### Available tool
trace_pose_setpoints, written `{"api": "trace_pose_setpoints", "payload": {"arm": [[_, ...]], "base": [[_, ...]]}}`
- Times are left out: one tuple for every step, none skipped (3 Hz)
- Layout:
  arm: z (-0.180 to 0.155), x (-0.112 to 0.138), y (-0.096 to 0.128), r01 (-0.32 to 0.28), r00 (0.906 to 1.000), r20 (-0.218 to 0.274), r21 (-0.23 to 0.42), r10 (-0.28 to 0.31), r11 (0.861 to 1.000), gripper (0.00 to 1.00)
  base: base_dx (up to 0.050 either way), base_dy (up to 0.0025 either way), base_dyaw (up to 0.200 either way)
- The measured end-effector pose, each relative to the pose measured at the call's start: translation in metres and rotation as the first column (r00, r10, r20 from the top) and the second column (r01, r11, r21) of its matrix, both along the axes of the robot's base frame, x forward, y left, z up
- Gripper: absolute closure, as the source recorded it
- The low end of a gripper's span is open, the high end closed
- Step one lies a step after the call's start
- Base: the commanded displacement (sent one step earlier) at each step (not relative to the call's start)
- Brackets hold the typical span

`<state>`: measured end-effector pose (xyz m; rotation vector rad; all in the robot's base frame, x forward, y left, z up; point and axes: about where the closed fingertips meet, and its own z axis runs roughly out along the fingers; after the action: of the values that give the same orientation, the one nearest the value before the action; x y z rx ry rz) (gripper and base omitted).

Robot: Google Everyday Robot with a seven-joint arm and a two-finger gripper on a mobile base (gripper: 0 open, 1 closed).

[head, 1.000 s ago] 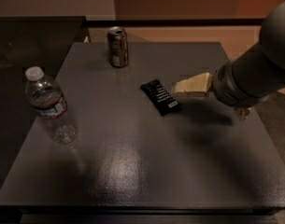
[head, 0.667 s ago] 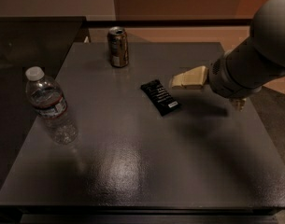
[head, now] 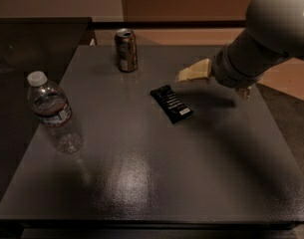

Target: Pick rxbar chocolate

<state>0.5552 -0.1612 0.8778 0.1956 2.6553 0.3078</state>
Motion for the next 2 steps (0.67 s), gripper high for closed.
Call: {"api": "trace_pose_setpoints", "payload": {"arm": [[-0.0038, 0.0488, -0.0049, -0.037, 0.9993, 0.000, -0.044, 0.037, 0.998, 0.00], [0.0048, 0.0506, -0.0075, -0.041, 0.9991, 0.007, -0.043, 0.041, 0.998, 0.00]], "base": [[0.000, 0.00000, 0.000], [0.000, 0.00000, 0.000]]}}
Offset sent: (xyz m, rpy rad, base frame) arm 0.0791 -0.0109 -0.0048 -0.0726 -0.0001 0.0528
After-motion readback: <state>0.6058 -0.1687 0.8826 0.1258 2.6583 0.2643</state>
